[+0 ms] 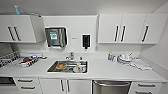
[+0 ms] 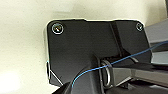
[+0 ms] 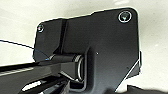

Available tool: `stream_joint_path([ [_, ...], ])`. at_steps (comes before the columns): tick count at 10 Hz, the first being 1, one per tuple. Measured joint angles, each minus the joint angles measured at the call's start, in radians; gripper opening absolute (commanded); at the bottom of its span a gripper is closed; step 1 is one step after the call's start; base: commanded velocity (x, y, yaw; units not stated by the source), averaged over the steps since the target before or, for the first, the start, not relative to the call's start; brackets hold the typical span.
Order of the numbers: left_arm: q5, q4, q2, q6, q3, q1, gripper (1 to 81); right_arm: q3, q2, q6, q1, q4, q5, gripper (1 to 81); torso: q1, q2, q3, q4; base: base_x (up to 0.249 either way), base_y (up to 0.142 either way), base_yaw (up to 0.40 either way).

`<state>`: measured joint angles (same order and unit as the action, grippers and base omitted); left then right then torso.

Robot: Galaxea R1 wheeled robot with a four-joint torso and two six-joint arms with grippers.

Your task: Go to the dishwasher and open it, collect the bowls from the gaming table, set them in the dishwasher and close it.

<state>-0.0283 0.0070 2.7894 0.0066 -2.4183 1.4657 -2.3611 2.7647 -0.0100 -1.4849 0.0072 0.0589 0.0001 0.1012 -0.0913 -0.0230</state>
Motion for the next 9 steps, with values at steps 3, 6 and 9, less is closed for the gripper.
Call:
stream_joint_path([
  [3, -0.002, 0.0, 0.0, 0.0, 0.0, 0.006, 81.1, -0.004, 0.001, 0.0, -0.005, 0.0, 0.002, 81.1, 0.0, 0.0, 0.0, 0.0, 0.105, -0.064, 0.0],
  [6, -0.001, 0.0, 0.0, 0.0, 0.0, 0.005, 81.1, -0.004, 0.001, 0.0, -0.005, 0.0, 0.001, 81.1, 0.0, 0.0, 0.0, 0.0, 0.105, -0.064, 0.0],
  [9, -0.001, 0.0, 0.0, 0.0, 0.0, 0.006, 81.1, -0.004, 0.003, 0.0, -0.005, 0.0, 0.001, 81.1, 0.0, 0.0, 0.0, 0.0, 0.105, -0.064, 0.0],
])
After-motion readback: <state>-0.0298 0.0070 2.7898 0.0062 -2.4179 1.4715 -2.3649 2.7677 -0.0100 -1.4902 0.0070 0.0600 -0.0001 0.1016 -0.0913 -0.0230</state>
